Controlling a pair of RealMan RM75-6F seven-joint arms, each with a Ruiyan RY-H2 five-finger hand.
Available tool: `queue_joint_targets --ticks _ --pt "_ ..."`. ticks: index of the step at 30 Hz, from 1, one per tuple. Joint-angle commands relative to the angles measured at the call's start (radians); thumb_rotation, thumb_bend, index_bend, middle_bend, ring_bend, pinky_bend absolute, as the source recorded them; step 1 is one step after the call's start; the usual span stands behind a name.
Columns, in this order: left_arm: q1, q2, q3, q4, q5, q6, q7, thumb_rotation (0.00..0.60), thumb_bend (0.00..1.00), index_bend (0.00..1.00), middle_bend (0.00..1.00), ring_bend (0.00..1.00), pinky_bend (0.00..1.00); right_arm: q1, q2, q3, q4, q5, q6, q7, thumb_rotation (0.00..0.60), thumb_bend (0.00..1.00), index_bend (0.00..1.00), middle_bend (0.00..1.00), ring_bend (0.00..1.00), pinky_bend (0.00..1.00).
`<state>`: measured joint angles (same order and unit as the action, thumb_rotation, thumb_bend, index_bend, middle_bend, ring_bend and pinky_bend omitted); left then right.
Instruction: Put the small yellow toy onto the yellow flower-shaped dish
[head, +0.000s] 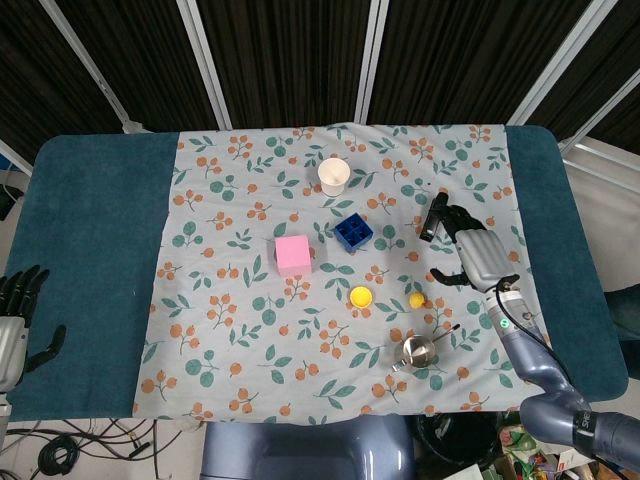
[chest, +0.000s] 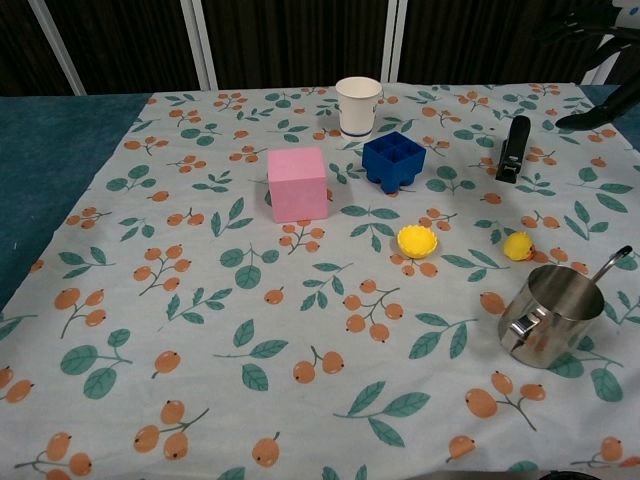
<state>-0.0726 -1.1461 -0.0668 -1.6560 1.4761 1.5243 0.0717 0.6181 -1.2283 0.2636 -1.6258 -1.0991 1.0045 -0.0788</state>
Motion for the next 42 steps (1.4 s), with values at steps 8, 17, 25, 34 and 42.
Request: queue_joint_targets --ticks 8,17,25,34,42 --pt "0.0 0.001 0.0 0.001 0.002 0.0 -0.005 0.6 0.39 0.0 0.03 0.0 0.0 0.003 -0.013 -0.007 0.003 -0.005 0.004 -0.004 0.6 0.15 0.11 0.05 0.02 0.16" --pt "-0.003 0.002 0.001 0.002 0.004 -0.005 -0.013 0.6 0.39 0.0 0.03 0.0 0.0 0.009 -0.013 -0.012 -0.012 0.004 0.005 -0.037 0.6 0.15 0.11 0.05 0.02 0.16" --pt "-0.004 0.001 0.001 -0.001 0.001 -0.007 -0.01 0.6 0.39 0.0 0.03 0.0 0.0 0.008 -0.001 -0.01 -0.037 0.032 0.005 -0.05 0.6 0.15 0.11 0.05 0.02 0.16" --pt "-0.004 0.002 0.001 -0.005 -0.003 -0.009 -0.012 0.6 0.39 0.0 0.03 0.0 0.0 0.024 0.026 -0.021 -0.063 0.077 -0.025 -0.119 0.6 0.15 0.11 0.09 0.02 0.16" --pt "-0.006 0.003 0.0 -0.006 -0.008 -0.015 -0.017 0.6 0.39 0.0 0.03 0.0 0.0 0.115 0.084 -0.047 -0.134 0.255 -0.087 -0.371 0.6 0.15 0.12 0.14 0.02 0.16"
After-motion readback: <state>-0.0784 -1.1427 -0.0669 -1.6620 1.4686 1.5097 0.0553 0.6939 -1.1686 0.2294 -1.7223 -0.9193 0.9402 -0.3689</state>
